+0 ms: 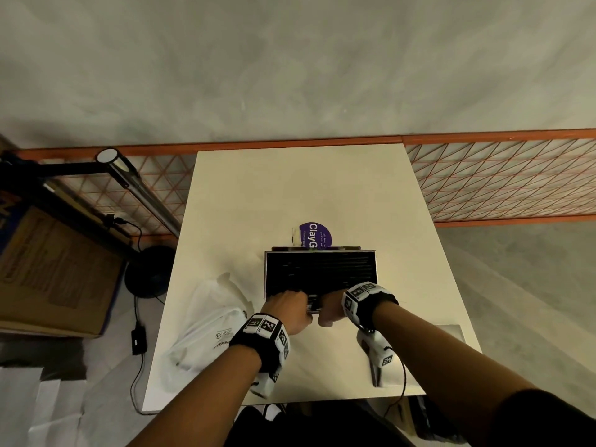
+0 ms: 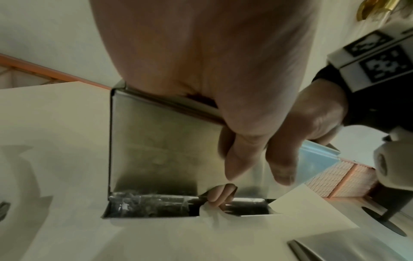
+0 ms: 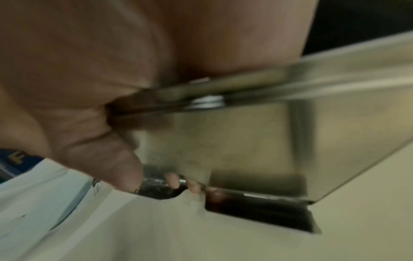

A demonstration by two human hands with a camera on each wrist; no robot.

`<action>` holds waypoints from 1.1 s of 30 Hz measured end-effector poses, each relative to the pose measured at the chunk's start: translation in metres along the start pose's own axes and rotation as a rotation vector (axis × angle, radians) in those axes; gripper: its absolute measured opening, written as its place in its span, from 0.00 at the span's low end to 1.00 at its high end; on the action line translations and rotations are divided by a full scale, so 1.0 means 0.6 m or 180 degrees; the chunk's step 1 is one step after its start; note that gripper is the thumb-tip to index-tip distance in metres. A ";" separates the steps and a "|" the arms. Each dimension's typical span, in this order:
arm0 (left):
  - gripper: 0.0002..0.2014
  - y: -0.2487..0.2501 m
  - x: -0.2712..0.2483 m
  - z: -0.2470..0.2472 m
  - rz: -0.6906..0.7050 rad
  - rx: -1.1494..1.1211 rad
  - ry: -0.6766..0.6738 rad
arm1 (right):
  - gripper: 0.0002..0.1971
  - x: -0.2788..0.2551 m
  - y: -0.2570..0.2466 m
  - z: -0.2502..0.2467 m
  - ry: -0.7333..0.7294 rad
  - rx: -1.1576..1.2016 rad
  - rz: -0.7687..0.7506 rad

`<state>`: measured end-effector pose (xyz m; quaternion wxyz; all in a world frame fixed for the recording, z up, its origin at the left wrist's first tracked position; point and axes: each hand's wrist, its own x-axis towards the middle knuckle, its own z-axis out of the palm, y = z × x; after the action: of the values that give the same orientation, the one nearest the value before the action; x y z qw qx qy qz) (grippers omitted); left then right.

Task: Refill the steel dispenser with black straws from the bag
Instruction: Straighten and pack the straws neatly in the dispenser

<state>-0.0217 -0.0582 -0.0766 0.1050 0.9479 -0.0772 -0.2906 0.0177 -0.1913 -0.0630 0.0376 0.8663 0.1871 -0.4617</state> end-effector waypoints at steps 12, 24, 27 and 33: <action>0.18 0.007 0.015 -0.027 -0.0088 0.0183 -0.0141 | 0.25 -0.004 0.035 0.010 0.0483 0.0596 -0.0120; 0.15 0.001 0.008 -0.047 0.0227 0.0523 0.0251 | 0.17 -0.013 0.051 -0.003 0.0722 0.0364 -0.0224; 0.14 -0.005 0.001 -0.056 0.0398 0.0496 0.0315 | 0.15 -0.017 0.055 -0.011 0.0859 0.0373 -0.0251; 0.18 -0.012 -0.013 -0.056 0.1054 -0.0022 0.1206 | 0.16 -0.039 0.084 -0.025 0.1677 0.0918 -0.0929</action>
<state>-0.0083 -0.0446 -0.0471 0.1671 0.9595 -0.2094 -0.0868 0.0356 -0.2416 -0.0407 -0.2016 0.9163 0.2452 -0.2442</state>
